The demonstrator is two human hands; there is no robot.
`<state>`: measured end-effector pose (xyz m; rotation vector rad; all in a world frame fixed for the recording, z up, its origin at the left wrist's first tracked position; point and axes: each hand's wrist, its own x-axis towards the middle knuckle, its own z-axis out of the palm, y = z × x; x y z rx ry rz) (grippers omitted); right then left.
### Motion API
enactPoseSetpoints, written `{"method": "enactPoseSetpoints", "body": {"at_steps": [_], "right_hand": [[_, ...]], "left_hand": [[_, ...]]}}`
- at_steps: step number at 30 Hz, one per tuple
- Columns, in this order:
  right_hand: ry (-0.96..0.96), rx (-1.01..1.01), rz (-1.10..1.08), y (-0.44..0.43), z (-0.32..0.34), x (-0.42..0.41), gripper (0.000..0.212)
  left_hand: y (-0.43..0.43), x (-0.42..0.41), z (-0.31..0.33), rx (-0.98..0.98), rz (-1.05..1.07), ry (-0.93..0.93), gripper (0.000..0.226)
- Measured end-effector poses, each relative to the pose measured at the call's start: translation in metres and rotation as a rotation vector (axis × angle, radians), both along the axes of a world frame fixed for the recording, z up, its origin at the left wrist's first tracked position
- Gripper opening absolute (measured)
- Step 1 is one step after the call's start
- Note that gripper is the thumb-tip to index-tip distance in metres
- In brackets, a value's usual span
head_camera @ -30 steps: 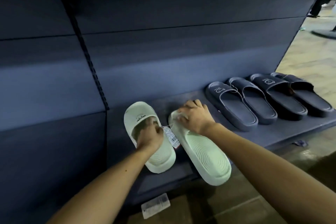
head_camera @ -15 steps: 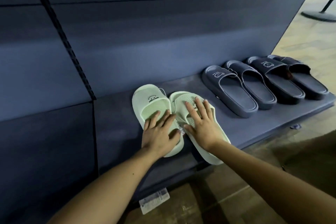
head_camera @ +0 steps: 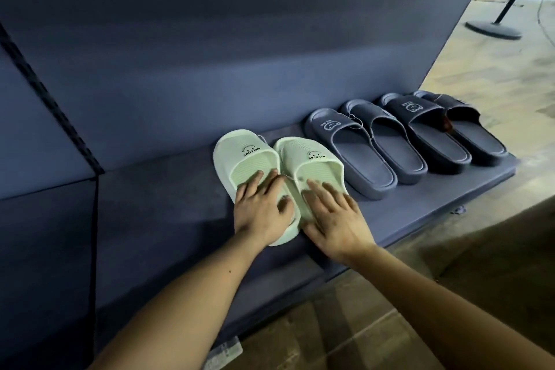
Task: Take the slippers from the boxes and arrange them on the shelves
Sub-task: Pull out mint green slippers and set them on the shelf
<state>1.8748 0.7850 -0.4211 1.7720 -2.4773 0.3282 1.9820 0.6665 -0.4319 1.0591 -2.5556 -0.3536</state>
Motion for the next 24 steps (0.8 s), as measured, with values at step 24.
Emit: {"method": "enactPoseSetpoints", "body": {"at_steps": [24], "right_hand": [[-0.014, 0.164, 0.079, -0.051, 0.003, -0.027, 0.062]], "left_hand": [[-0.017, -0.011, 0.003, 0.033, -0.031, 0.033, 0.040]]}}
